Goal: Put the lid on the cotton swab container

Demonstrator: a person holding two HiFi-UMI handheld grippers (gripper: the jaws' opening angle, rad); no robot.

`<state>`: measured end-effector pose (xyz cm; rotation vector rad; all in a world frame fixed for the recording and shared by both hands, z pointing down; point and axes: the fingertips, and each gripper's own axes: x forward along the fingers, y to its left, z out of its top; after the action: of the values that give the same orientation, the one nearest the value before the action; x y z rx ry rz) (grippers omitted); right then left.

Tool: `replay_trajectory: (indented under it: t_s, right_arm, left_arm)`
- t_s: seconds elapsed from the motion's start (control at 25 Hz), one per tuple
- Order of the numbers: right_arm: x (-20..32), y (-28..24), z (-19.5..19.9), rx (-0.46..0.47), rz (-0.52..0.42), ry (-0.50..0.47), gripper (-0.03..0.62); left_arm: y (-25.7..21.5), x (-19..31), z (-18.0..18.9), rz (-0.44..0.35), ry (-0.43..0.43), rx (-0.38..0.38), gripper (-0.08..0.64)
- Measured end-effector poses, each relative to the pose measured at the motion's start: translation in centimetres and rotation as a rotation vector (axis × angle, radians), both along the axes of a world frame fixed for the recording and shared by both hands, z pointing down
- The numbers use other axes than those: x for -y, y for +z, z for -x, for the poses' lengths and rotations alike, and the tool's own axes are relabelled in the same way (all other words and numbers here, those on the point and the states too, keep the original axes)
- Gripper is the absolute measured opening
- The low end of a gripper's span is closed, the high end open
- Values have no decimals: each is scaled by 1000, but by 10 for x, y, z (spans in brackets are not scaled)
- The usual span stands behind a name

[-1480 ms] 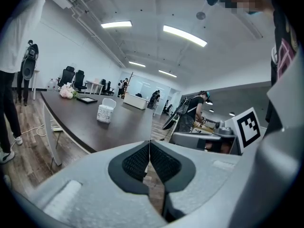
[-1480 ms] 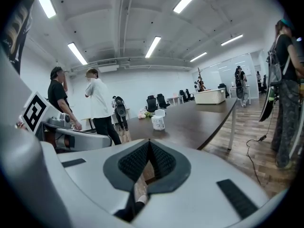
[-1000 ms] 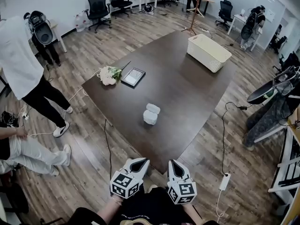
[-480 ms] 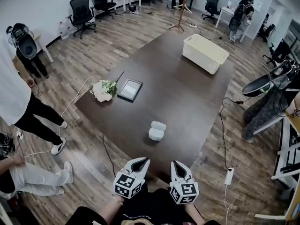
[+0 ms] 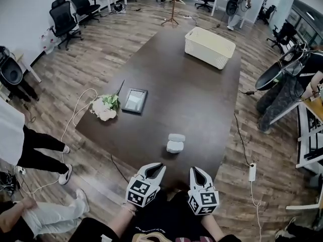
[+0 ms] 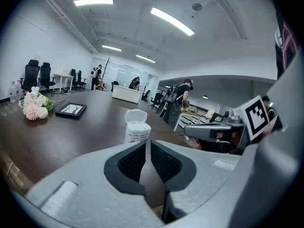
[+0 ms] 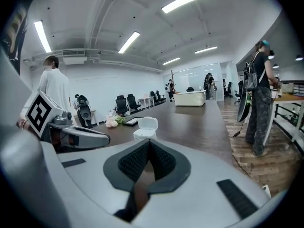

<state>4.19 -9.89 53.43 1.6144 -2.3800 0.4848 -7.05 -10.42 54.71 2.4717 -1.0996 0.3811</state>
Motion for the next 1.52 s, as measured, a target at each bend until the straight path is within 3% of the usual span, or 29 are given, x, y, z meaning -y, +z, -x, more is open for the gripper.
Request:
replay_trajectory:
  t_s: [0.16,0.48,0.8,1.04,1.28,1.52]
  right_arm:
    - [5,-3,2,-9,-6,22,8]
    - [23,-10,-2,-28,-24,13,8]
    - [55,-24,-4,-28,-53,-35,8]
    - [66,-24,-5,-34,-49,-45,8]
    - [63,-17,-6,-53,-25,-36,8]
    - [62,-18,-12,-55,-19,-22,8]
  left_arm:
    - [4,7,-2,34,53,-7,133]
    - [14,36,-7,39,76,18,216]
    - [25,64,-13,23,131,103,264]
    - [60,70,-19,21,262,280,290]
    - [63,81,-32,28,370,209,293]
    - [74,82,-42,59,525,228,293]
